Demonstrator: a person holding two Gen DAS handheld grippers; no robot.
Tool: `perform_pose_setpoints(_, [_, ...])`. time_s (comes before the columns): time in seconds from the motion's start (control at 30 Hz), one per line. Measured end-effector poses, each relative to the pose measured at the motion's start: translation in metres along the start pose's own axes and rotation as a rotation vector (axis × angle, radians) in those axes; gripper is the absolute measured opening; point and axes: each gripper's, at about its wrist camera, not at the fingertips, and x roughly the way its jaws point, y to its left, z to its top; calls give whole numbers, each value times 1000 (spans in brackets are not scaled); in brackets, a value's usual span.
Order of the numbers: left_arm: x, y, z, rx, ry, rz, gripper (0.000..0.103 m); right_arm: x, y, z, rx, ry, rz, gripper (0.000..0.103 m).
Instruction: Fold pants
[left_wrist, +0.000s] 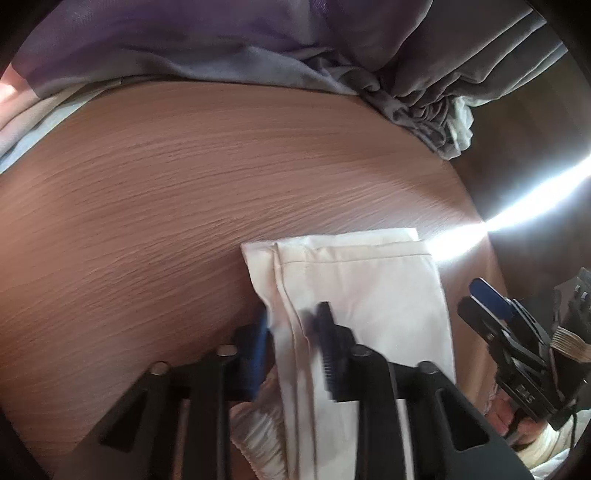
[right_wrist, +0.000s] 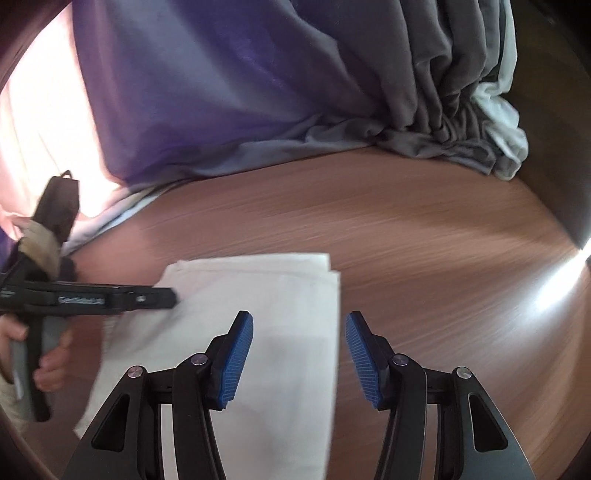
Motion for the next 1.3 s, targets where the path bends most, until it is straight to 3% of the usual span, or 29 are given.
perform_pose_setpoints(0.07, [-3,-2,-2,8,-17,-11,9,8,-3,8,-9,-4,-14,54])
perform_pose_setpoints(0.23, [-38,-17,-13,14,-144,7,8,4,-6,9,-10,-17,-1,54])
perform_pose_setpoints(0.37, [-71,-35,-27,9,-207,104,8,-3,-8,8,0,-41,11,54])
perform_pose_setpoints(0.57, [-68,-22,-51,-28,-143,275,8,6,-7,6,28,-5,55,54])
perform_pose_setpoints(0.8, [-55,3,-79,-92,-96,324,9,29,15,-6,-64,66,73,54])
perform_pose_setpoints(0.97, [-57,6,-86,-92,-96,369,20,39,22,-17,-108,111,54,54])
perform_pose_setpoints(1.2, [-88,0,-106,-65,-163,608,31,26,20,-24,-182,115,-32,54])
perform_pose_setpoints(1.3, [-100,-13,-125,-62,-181,578,31,9,20,-23,-186,96,-19,54])
